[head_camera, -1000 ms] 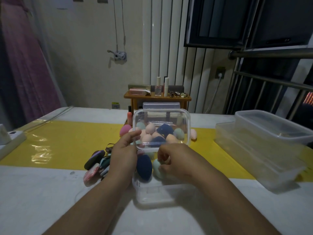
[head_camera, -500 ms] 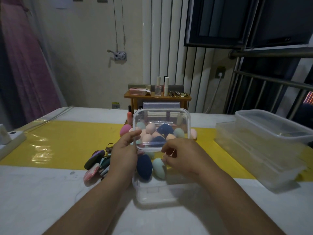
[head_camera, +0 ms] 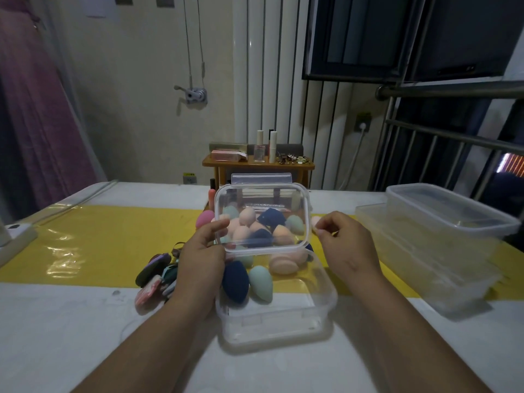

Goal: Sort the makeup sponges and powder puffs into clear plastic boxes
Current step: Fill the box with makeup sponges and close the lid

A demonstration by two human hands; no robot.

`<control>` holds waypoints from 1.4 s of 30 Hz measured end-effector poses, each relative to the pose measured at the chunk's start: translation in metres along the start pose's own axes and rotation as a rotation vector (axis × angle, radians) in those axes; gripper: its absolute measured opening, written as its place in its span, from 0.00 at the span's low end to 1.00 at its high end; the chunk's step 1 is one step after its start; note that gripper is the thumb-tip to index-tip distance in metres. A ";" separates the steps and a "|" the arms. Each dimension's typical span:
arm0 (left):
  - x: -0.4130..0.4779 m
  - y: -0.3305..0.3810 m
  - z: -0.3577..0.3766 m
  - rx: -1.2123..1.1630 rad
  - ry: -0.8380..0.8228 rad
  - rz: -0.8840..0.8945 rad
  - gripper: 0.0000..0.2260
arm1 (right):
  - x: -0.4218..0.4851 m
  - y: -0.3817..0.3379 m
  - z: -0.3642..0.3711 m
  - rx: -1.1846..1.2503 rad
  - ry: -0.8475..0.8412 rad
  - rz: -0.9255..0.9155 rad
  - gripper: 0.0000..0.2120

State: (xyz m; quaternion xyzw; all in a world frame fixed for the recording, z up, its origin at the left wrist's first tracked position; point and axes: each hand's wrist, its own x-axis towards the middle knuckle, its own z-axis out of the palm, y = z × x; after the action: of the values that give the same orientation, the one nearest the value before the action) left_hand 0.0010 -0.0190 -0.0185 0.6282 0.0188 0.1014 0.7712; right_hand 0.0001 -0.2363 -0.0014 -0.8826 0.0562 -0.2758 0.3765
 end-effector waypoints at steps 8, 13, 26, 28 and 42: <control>-0.001 0.002 -0.008 0.113 -0.019 0.052 0.24 | 0.008 0.030 0.011 -0.075 -0.107 0.151 0.10; 0.000 0.006 -0.010 0.194 -0.029 0.083 0.24 | 0.010 0.042 0.022 -0.069 -0.277 0.142 0.21; 0.009 0.007 -0.018 0.247 -0.017 0.104 0.26 | 0.013 0.051 0.042 -0.196 -0.397 0.105 0.30; 0.009 0.008 -0.018 0.242 -0.016 0.110 0.26 | 0.013 0.051 0.041 -0.192 -0.371 0.111 0.30; 0.002 0.009 -0.012 0.182 -0.031 0.105 0.27 | 0.007 0.009 0.002 0.176 -0.066 -0.041 0.13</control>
State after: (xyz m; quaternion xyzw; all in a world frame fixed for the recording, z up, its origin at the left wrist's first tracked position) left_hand 0.0003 -0.0050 -0.0122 0.6972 -0.0166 0.1298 0.7048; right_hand 0.0084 -0.2437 -0.0056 -0.8557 0.0012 -0.2582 0.4485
